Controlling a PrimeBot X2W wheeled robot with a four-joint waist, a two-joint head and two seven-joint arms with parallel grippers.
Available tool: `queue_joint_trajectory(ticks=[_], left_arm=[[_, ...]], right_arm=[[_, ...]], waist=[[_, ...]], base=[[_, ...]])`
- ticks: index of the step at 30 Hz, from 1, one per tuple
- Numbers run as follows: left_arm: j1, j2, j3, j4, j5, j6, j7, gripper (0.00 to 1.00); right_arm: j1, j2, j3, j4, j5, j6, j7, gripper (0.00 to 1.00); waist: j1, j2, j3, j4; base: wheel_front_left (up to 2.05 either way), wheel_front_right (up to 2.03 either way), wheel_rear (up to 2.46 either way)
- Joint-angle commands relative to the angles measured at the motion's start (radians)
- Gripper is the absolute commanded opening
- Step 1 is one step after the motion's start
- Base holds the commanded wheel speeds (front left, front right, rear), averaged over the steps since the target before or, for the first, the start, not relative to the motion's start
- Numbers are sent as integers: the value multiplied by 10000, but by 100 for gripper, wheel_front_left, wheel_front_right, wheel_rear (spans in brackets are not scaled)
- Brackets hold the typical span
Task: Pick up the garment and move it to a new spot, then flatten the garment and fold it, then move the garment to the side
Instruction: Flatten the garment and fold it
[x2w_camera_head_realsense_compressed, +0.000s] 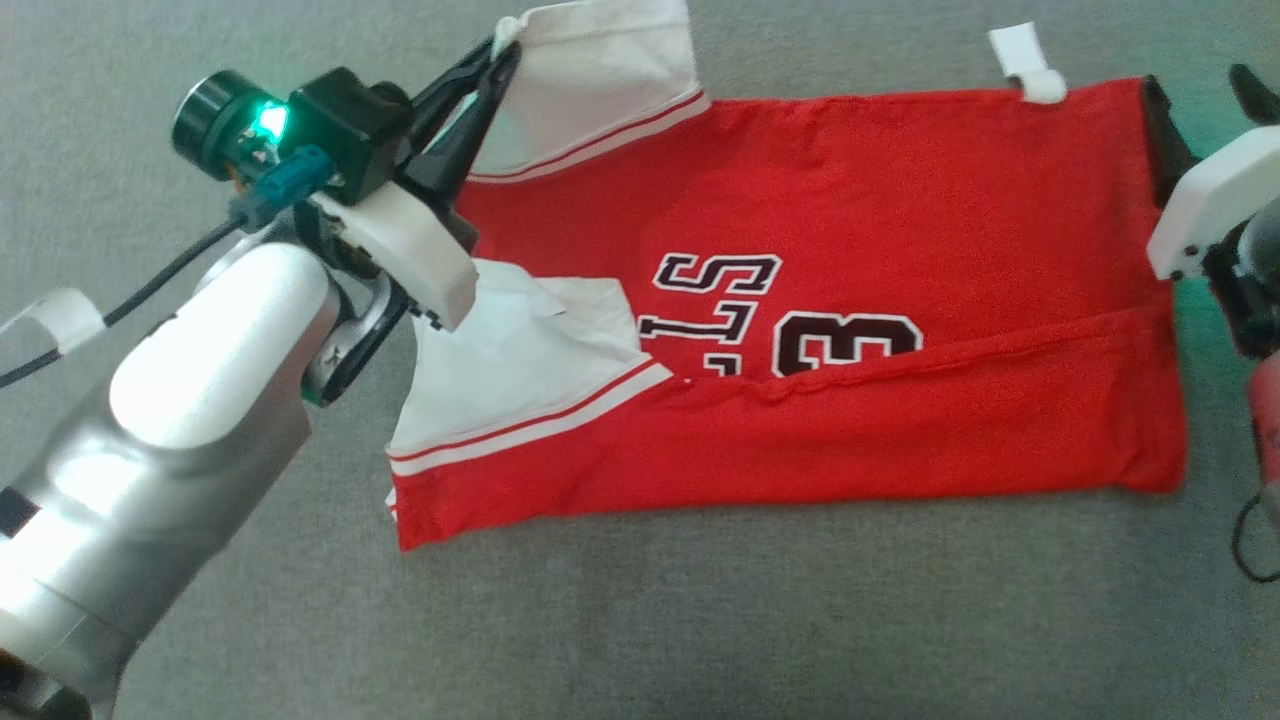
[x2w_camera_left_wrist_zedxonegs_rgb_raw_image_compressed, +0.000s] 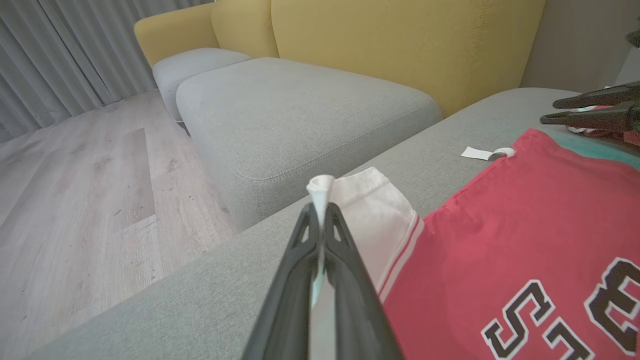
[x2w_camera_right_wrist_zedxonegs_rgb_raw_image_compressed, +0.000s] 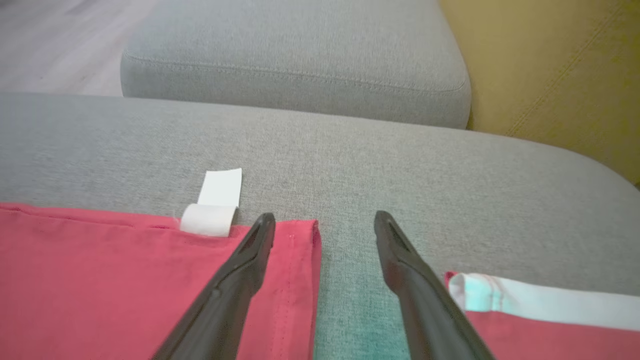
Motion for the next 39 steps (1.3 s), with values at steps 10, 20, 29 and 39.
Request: queue_joint_trajectory(ticks=[10,20,29,39], left_arm=[[-519,400,253,-1243,199,281,292,0],[-770,637,536,-832,55,427,278,0],[-1680,902,1228,579,-87,574,-98,0],[-2799,146,1486,2871,158,529,-1590,0]], right_arm=[[-1417,-680,1050,1638,150,-7,390,100],[-2134,-974,2369,1929,1356,-7,19,0],[-3256,-614,2143,1726,2446,-7,-1450,0],[-4049,-317,2262,2089,2781,-7,-2744,0]], waist=[[0,0,799,594],[0,0,701,395],[0,0,537,-230],[0,0,539,-417]], base=[[0,0,0],[0,0,0],[0,0,0],[0,0,0]])
